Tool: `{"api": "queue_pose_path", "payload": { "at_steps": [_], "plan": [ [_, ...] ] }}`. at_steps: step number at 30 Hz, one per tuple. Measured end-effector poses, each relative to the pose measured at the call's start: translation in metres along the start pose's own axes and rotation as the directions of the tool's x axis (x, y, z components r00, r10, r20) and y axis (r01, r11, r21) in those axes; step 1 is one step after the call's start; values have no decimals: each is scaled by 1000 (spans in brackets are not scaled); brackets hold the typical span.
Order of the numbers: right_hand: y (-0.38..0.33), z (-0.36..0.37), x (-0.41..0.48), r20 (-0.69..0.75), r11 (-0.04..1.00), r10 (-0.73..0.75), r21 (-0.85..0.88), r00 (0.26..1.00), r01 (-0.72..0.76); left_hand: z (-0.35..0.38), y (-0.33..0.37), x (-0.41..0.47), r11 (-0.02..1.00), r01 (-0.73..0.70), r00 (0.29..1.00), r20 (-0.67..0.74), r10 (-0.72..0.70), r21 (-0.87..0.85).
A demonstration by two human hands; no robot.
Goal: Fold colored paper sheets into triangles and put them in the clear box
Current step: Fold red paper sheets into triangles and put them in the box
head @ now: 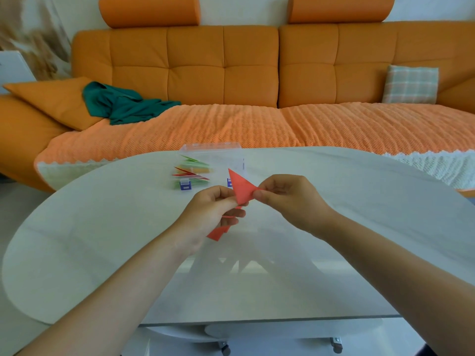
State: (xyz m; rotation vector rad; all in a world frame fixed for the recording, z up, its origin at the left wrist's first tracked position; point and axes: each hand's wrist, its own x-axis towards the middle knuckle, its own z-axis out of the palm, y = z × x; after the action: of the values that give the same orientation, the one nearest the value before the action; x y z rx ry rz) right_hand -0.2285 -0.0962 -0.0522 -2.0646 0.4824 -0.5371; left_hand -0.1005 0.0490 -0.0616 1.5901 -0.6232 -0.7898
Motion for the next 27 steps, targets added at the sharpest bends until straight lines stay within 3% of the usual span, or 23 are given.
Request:
{"api": "queue_pose_path", "payload": {
  "at_steps": [3, 8, 10, 14, 17, 27],
  "plan": [
    [-1, 0, 1, -13, 990, 97, 109, 995, -95, -1, 0, -3, 997, -47, 998, 45, 45, 55],
    [-5, 0, 0, 5, 974, 134, 185, 991, -132, -1, 1, -3, 987, -126, 991, 67, 119, 103],
    [-6, 0, -1, 9, 974, 135, 184, 991, -135, 1, 0, -3, 985, -159, 987, 21, 158, 73],
    [-8, 1, -2, 18, 972, 131, 195, 991, -132, 4, -2, -5, 944, -267, 941, -157, 299, 193],
    [-11, 1, -3, 47, 966, 155, 204, 987, -162, 6, -2, -6, 943, -286, 929, -190, 316, 170],
    [-11, -3, -1, 102, 957, 231, 153, 968, -245, 9, 1, -11, 932, -326, 932, -110, 345, 159]
  ]
}}
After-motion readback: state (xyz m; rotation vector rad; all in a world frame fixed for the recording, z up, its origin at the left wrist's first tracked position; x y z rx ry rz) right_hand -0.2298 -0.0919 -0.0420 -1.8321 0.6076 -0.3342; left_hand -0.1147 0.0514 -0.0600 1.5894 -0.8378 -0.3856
